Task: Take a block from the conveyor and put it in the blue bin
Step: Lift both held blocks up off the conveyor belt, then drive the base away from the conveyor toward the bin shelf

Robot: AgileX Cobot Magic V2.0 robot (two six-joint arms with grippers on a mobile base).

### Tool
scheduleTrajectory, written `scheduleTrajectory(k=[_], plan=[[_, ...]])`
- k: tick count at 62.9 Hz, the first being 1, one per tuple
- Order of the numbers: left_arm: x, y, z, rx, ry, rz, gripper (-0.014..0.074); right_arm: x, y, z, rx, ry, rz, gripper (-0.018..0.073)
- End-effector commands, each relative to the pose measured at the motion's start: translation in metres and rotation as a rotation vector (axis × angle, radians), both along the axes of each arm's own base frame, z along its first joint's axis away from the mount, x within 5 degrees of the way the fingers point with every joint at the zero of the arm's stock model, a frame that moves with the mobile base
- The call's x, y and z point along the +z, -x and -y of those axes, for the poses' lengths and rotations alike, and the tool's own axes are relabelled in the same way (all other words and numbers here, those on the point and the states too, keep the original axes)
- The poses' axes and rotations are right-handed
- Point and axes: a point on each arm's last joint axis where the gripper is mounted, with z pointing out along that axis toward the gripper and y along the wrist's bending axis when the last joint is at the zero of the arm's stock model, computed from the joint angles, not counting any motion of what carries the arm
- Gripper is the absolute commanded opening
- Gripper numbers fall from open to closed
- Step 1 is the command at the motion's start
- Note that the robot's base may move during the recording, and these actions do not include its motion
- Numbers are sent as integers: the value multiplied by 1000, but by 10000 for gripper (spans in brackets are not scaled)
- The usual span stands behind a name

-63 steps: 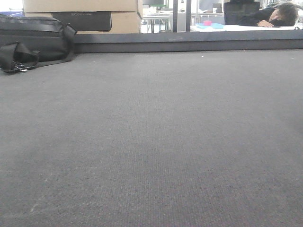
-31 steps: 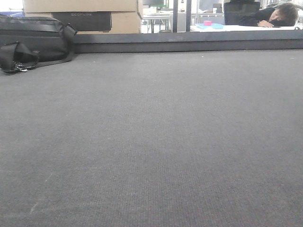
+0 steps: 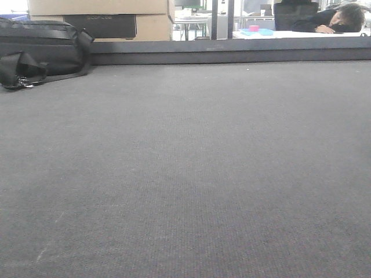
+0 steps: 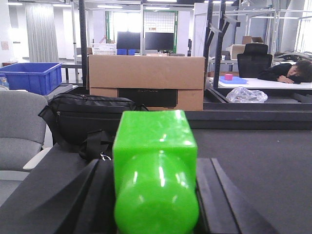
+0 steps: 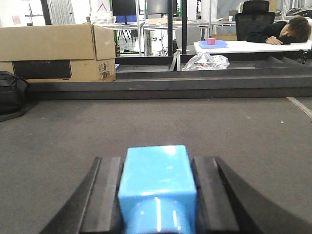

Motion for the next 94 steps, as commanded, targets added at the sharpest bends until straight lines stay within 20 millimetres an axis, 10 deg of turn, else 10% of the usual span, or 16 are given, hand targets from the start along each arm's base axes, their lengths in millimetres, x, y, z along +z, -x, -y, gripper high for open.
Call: scheduleTrajectory(k=[1,94], plan=[[2,2,0,-3,-1,20,-111,5,2,0,0,9,28,-162],[2,2,0,-3,-1,20,-111,5,2,0,0,9,28,-162]])
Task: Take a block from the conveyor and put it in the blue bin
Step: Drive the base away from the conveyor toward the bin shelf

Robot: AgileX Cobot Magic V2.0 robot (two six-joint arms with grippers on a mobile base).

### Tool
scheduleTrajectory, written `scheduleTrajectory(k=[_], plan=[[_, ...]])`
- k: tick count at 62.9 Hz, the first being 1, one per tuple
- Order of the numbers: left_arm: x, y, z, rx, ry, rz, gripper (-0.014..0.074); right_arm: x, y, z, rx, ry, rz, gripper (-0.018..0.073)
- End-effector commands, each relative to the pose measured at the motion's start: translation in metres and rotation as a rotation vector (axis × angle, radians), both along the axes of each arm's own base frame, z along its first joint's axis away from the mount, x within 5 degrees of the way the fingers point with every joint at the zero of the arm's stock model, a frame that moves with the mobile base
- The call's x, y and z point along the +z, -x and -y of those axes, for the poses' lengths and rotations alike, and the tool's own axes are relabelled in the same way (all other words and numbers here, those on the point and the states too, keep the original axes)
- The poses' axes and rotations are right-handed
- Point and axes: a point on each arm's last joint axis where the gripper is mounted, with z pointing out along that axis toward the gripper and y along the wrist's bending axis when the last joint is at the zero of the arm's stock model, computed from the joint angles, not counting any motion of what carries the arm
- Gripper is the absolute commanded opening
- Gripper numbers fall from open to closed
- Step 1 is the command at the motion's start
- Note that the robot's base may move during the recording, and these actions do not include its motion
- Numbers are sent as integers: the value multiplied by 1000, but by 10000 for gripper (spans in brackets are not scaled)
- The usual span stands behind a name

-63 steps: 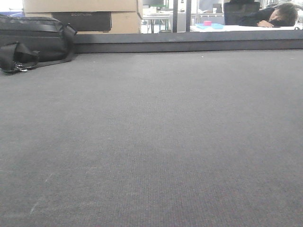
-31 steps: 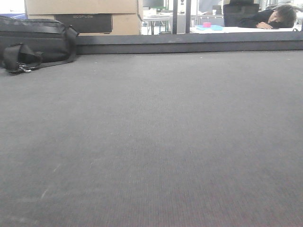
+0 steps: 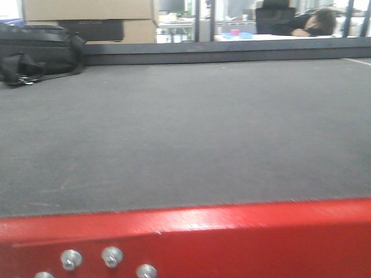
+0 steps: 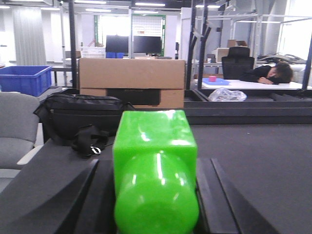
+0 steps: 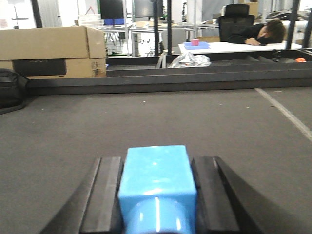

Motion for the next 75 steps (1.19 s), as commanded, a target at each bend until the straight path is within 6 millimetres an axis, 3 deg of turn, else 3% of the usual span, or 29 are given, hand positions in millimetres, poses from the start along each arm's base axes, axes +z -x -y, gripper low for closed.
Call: scheduleTrajectory(k=[1,75], plan=[[2,2,0,-3,-1,20,-111,5,2,0,0,8,31,-162],[2,2,0,-3,-1,20,-111,5,2,0,0,8,31,-162]])
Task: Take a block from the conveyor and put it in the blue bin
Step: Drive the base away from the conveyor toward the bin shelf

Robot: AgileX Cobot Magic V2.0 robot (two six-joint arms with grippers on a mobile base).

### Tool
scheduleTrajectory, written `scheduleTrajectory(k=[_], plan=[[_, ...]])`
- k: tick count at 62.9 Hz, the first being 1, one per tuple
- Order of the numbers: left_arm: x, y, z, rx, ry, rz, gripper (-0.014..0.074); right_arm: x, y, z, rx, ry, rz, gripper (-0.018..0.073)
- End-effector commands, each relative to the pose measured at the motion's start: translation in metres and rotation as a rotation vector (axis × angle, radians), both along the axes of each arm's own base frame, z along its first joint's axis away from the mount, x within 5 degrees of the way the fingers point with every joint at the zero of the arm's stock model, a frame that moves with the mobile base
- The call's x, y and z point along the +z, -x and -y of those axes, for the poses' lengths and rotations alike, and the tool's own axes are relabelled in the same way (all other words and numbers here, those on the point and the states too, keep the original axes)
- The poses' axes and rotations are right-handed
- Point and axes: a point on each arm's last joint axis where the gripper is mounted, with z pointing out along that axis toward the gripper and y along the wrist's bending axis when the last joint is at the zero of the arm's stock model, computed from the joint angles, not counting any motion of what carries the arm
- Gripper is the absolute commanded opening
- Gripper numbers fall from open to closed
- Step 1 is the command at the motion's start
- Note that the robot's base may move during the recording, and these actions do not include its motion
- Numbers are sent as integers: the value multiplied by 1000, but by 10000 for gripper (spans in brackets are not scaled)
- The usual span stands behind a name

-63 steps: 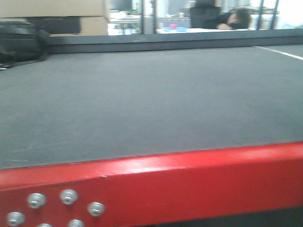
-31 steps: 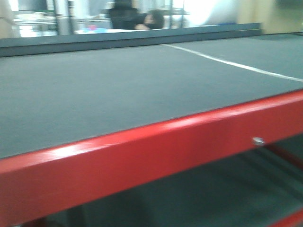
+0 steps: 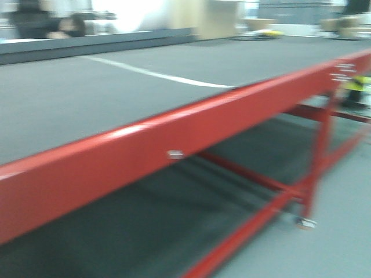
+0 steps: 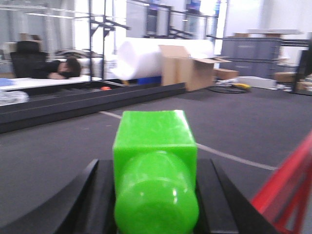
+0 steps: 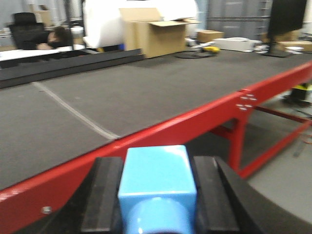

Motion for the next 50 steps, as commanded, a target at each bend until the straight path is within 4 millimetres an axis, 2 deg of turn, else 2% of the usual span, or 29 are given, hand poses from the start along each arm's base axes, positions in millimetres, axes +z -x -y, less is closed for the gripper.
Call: scheduleTrajectory(k=[1,50], plan=[[1,1,0,-3,-1,19,-111,5,2,0,0,8,31,-162],[1,1,0,-3,-1,19,-111,5,2,0,0,8,31,-162]])
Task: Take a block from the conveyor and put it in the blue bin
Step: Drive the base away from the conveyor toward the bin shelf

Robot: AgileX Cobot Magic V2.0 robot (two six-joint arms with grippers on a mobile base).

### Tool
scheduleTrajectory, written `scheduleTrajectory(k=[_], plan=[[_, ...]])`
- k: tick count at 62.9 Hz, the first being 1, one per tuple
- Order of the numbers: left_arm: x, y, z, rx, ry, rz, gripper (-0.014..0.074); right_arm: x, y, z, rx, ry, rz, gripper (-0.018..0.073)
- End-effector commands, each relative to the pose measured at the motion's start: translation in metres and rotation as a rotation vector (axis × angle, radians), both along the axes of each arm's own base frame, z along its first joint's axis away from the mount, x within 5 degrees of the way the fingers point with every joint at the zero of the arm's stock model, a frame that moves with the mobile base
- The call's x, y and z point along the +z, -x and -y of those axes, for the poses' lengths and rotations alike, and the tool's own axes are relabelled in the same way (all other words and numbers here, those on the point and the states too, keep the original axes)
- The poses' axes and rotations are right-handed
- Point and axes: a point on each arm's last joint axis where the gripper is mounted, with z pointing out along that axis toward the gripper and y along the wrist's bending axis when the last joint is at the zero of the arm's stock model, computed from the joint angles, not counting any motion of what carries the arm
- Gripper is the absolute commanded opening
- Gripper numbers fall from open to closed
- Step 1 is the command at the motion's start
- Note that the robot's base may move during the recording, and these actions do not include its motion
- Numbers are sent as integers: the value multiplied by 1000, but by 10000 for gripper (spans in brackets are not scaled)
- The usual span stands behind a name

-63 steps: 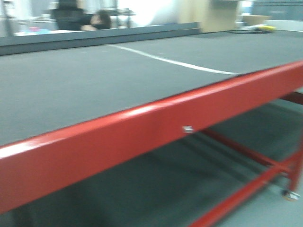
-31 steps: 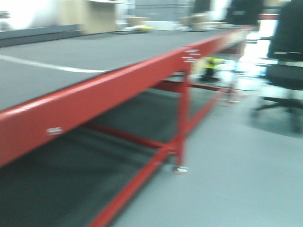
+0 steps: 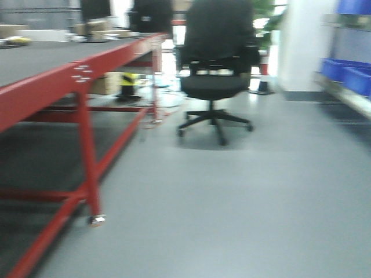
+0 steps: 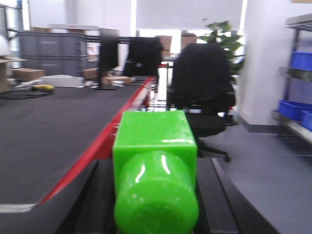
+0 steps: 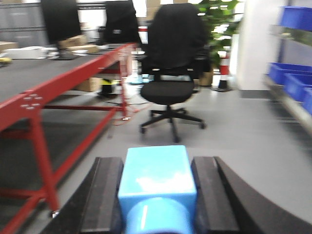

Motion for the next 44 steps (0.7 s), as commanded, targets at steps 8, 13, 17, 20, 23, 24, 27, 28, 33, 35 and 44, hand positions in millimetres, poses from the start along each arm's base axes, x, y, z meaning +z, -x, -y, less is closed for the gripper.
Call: scheduleTrajectory(k=[8,13,17,20,23,24,27,28,33,35,44], plan=[[1,1,0,-3,-1,19,-111,5,2,0,0,8,31,-162],[1,1,0,-3,-1,19,-111,5,2,0,0,8,31,-162],[1,1,0,-3,-1,19,-111,5,2,0,0,8,31,-162],[1,1,0,-3,-1,19,-111,5,2,0,0,8,31,-162],[1,1,0,-3,-1,19,-111,5,2,0,0,8,31,-162],[1,1,0,-3,-1,19,-111,5,2,0,0,8,31,-162],[1,1,0,-3,-1,19,-111,5,2,0,0,8,31,-162],[1,1,0,-3,-1,19,-111,5,2,0,0,8,31,-162],[1,1,0,-3,-1,19,-111,5,2,0,0,8,31,-162],[1,1,0,-3,-1,19,-111,5,2,0,0,8,31,-162],[1,1,0,-3,-1,19,-111,5,2,0,0,8,31,-162]])
